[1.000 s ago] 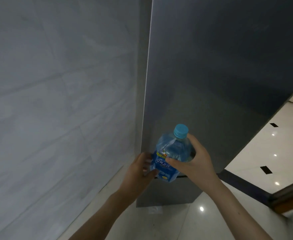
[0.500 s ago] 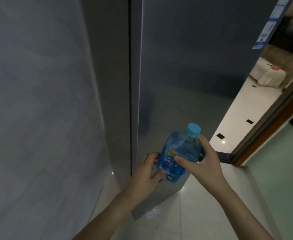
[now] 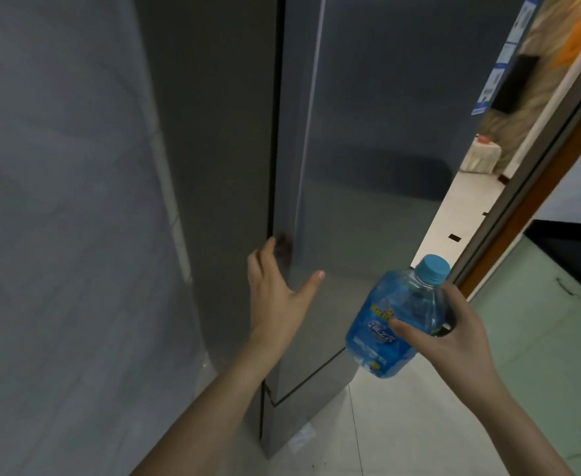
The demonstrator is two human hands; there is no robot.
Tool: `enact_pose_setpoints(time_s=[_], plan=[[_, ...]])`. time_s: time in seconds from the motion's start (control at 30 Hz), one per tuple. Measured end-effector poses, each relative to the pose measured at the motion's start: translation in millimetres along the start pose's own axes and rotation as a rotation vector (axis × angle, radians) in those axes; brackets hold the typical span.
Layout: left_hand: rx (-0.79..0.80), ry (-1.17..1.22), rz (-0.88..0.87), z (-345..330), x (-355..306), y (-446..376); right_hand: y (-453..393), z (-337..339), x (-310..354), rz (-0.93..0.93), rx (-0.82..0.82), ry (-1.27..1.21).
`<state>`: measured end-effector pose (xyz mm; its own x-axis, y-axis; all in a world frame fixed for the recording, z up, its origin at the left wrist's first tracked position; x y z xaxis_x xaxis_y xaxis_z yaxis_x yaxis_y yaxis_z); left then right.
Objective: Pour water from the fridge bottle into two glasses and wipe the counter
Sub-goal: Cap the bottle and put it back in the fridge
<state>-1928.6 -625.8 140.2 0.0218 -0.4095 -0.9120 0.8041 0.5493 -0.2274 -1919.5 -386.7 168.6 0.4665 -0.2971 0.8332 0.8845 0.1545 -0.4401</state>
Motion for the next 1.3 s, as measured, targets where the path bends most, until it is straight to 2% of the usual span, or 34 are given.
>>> enact_pose_setpoints(time_s=[0.07, 0.3, 0.57, 0.73, 1.03, 1.23, 1.3], plan=[[-0.029, -0.011, -0.002, -6.6, 1.3, -2.1, 2.1, 1.9, -0.4, 0.001, -0.013, 0.007], [-0.29, -0.043, -0.045, -24.6, -2.0, 2.5, 5.0, 7.9, -4.0, 0.007, -0.036, 0.028], [-0.44, -0.047, 0.013, -42.2, -9.0, -6.5, -1.7, 37.3, -9.5, 0.028, -0.029, 0.027], [-0.494, -0.023, 0.052, -47.7, -9.4, -5.8, -10.7, 59.6, -20.3, 0.023, 0.014, 0.001], [-0.588, -0.035, -0.015, -60.1, -21.5, 21.1, -21.9, 92.0, -46.3, 0.02, 0.066, 0.009], [-0.508, -0.017, -0.051, -82.4, -27.8, 66.5, -23.0, 115.6, -49.1, 0.038, 0.09, -0.002], [-0.445, 0.03, -0.01, -79.0, -27.6, 69.1, -20.7, 125.8, -48.4, 0.043, 0.09, 0.004]])
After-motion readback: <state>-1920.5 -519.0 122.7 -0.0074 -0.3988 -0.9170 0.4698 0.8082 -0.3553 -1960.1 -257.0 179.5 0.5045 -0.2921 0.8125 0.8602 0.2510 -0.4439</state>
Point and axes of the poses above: each hand's wrist, its own y-axis away from the middle knuckle, its own z-axis out of the back of the hand, x = y × z, the point moved 2 cm from there along -y, towards the middle knuckle, and after that the axes turned 11 degrees about z, right-handed, at the moved point
